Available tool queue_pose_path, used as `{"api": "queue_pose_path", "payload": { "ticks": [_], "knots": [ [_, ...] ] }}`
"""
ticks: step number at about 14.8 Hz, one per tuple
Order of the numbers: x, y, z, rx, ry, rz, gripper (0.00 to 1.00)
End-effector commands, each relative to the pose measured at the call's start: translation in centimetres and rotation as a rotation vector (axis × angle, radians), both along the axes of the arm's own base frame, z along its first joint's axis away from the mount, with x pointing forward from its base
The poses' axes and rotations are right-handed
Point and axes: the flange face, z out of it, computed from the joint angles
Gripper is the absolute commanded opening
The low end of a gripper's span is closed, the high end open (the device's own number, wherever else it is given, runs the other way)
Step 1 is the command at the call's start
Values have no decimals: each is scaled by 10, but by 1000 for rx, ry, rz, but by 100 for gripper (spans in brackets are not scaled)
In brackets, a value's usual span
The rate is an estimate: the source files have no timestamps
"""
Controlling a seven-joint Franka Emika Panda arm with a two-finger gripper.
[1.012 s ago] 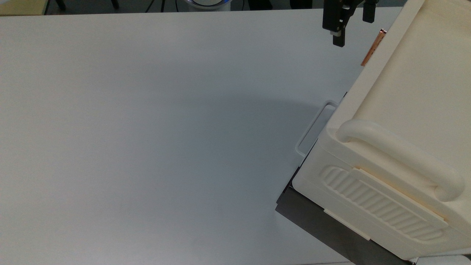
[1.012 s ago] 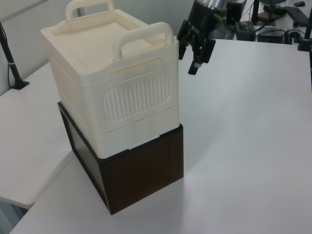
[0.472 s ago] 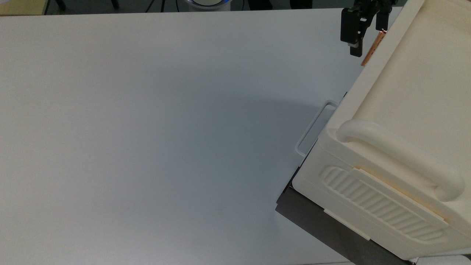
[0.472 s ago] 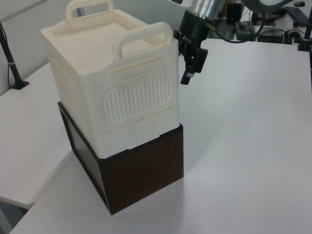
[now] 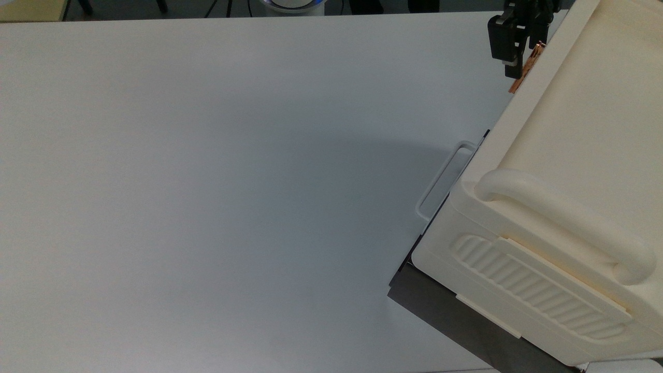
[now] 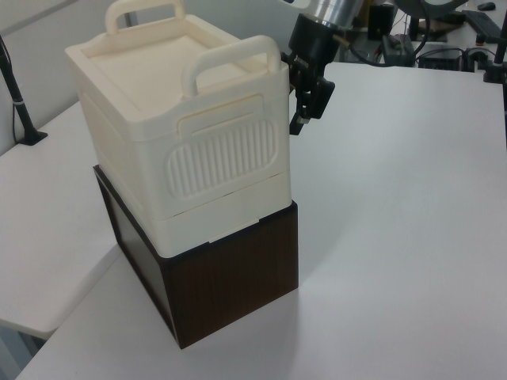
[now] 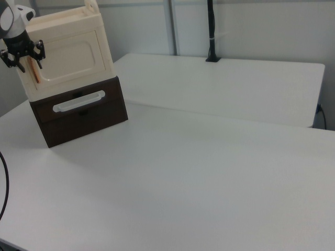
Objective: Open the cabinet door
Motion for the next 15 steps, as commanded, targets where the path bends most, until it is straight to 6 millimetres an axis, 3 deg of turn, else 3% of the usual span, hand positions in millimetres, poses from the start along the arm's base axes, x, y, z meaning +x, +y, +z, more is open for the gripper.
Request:
{"api": "queue_pose_path", "payload": {
  "ticks": [1, 5, 8, 15],
  "knots": [
    [8, 4, 1, 49, -29, 5, 29],
    [11, -2, 1, 62, -21, -4, 19],
    [10, -3, 1, 53, -25, 20, 6],
    [-5, -13, -5, 3, 46, 36, 2]
  ]
}}
